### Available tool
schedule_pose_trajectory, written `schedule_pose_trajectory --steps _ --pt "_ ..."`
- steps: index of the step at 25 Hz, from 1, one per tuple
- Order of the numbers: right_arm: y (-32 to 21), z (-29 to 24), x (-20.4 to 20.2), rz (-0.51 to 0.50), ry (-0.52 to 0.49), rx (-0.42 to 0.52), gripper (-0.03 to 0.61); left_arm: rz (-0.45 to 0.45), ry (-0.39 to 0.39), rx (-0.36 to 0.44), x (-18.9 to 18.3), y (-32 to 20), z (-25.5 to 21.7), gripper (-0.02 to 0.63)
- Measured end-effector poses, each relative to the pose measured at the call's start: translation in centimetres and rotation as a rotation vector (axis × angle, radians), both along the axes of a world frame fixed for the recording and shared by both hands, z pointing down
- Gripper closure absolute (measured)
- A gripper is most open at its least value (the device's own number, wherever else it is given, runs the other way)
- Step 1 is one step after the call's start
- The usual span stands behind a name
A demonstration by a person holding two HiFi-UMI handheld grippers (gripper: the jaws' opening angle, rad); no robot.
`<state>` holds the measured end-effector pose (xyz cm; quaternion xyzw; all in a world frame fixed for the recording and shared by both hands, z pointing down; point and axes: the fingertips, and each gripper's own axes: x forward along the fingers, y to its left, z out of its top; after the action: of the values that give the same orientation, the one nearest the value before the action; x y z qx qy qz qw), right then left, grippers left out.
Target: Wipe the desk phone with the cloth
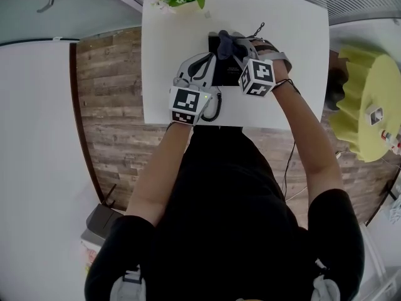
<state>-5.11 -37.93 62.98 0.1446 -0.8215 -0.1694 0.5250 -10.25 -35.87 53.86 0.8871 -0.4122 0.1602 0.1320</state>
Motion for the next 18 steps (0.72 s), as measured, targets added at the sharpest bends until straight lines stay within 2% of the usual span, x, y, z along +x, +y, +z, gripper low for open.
schedule_pose_trajectory --steps 13,18 --pt "3.7 1.6 0.0 -0.012 0.002 -0.021 0.474 -0.008 -0.02 -0.04 0.5 2.7 2.5 0.606" --pt "5.0 2.2 0.2 -0.029 0.009 0.032 0.474 -0.011 -0.02 -0.052 0.8 3.6 3.1 0.606"
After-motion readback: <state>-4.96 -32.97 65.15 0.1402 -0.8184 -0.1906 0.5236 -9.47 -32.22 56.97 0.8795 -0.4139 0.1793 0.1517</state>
